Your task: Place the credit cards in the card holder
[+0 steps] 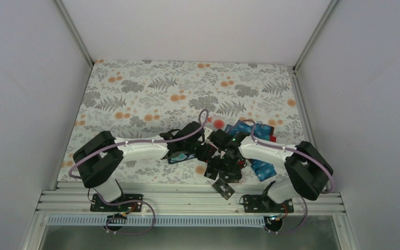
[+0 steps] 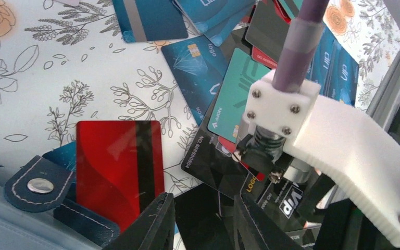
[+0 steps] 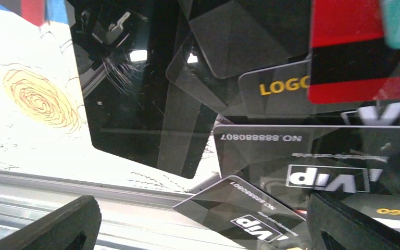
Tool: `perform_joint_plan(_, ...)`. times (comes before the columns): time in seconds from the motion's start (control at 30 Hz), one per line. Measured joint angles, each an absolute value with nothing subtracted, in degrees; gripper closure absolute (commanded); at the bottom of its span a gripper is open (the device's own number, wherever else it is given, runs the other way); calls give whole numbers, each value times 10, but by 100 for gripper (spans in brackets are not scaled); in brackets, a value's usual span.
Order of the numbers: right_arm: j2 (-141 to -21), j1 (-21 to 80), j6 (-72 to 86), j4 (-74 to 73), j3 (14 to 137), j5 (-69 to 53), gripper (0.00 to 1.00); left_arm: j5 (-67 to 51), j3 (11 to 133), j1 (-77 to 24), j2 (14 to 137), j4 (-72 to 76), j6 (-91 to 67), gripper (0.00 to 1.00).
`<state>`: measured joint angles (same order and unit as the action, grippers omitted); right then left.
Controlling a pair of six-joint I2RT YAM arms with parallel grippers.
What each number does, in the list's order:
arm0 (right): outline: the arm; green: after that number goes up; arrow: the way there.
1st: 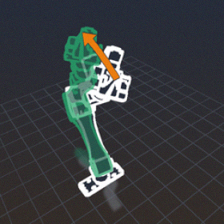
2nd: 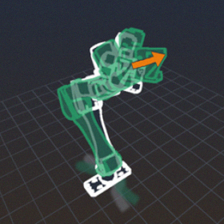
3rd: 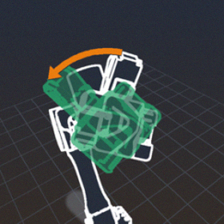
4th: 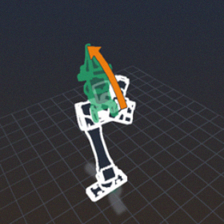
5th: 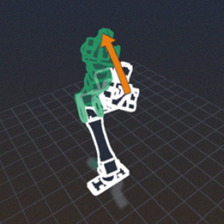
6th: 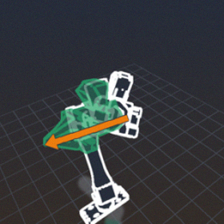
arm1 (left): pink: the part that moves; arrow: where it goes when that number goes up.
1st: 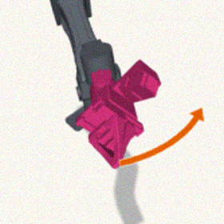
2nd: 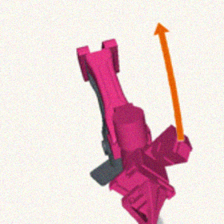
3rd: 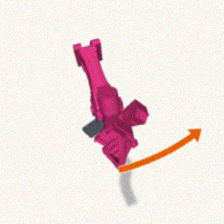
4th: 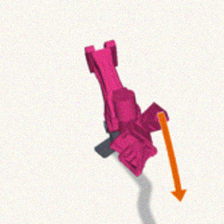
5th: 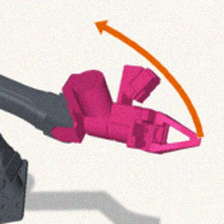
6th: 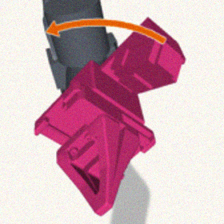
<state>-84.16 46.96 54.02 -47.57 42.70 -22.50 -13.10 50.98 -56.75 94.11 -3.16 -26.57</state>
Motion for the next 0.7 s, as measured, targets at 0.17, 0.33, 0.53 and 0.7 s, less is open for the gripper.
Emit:
perform_joint_plan(0.17, -794, 470, 522, -500, 427, -193, 0, -136, 510, -572, 935, -31, -266, 71)
perform_joint_plan(0.33, -744, 470, 516, -536, 413, -182, 0, -140, 510, -573, 935, -31, -268, 71)
perform_joint_plan(0.53, -728, 470, 514, -555, 366, -189, 0, -146, 510, -574, 934, -35, -272, 71)
perform_joint_plan(0.7, -729, 470, 505, -551, 348, -208, 0, -151, 510, -575, 934, -36, -272, 71)
